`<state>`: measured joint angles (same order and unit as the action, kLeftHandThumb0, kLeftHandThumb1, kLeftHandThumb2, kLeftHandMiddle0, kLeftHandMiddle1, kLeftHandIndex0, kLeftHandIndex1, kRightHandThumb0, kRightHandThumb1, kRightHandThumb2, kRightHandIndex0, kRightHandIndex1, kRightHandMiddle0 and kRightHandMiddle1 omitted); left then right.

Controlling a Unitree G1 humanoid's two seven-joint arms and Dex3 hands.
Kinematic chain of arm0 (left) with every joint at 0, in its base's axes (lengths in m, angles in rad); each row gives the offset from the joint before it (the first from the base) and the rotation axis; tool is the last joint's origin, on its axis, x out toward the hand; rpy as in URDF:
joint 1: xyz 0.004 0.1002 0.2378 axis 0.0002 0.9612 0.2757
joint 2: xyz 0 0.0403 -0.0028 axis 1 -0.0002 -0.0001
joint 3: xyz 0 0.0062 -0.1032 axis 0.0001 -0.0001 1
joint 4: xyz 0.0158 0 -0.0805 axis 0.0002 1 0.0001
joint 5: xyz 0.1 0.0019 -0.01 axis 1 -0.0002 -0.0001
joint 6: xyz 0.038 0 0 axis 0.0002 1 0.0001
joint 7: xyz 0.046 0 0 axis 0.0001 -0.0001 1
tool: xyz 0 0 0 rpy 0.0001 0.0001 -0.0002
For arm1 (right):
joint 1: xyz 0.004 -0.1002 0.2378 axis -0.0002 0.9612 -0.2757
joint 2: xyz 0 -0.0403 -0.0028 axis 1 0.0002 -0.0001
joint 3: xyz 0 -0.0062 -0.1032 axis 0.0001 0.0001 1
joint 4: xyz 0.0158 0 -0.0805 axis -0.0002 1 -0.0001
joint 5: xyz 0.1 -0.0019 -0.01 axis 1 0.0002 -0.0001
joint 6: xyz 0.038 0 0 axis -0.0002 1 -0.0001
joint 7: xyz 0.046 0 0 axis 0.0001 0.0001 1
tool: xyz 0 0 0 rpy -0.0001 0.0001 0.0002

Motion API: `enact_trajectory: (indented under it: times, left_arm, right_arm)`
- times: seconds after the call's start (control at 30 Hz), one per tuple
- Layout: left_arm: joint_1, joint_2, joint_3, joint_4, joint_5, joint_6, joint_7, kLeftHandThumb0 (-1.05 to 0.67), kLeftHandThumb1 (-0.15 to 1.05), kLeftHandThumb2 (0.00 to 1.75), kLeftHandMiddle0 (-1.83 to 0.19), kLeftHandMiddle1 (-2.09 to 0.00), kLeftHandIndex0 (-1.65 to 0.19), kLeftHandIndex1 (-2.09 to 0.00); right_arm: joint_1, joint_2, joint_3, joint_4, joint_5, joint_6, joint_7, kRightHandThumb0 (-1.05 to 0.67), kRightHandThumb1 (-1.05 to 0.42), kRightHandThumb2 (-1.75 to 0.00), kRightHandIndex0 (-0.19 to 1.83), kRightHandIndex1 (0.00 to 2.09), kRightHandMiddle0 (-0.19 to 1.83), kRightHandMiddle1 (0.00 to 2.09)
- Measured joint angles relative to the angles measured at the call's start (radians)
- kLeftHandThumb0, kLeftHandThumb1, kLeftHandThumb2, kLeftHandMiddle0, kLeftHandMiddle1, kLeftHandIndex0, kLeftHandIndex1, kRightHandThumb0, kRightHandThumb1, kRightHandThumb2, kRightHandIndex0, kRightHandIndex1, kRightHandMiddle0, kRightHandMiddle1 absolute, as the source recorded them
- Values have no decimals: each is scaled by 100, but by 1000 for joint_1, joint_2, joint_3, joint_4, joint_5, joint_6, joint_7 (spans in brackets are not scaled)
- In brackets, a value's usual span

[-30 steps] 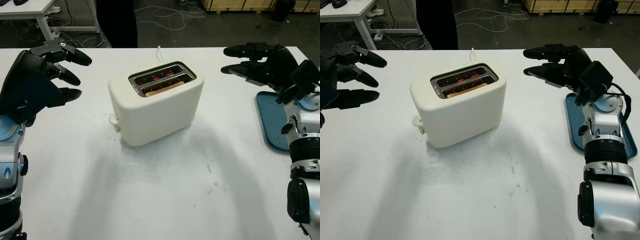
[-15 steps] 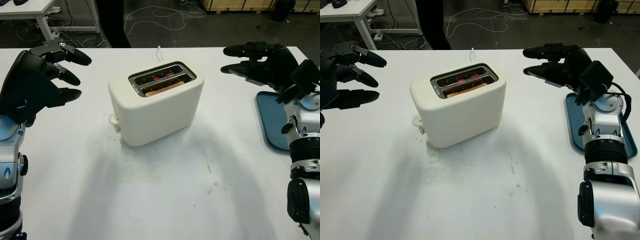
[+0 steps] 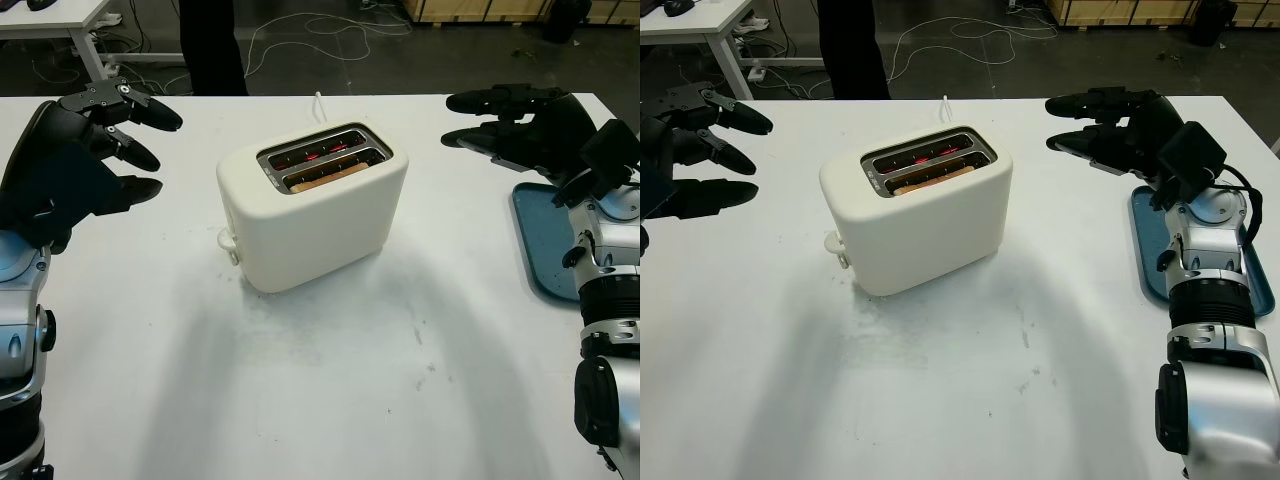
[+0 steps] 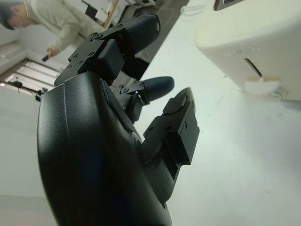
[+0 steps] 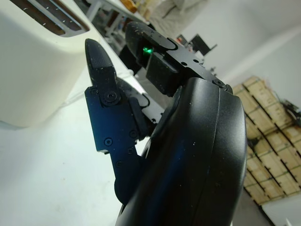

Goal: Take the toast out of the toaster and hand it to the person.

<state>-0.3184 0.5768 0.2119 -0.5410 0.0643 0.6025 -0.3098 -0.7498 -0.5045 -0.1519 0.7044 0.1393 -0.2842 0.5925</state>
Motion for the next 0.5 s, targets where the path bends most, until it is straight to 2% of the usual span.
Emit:
enact_trajectory:
  times: [0.5]
  left_arm:
    - [0, 0, 0, -1, 0, 0, 0, 51, 92, 14, -49, -127, -47, -97]
  right_arm:
    - [0, 0, 0, 0, 0, 0, 0, -42, -87, 0, 105, 0, 91, 0]
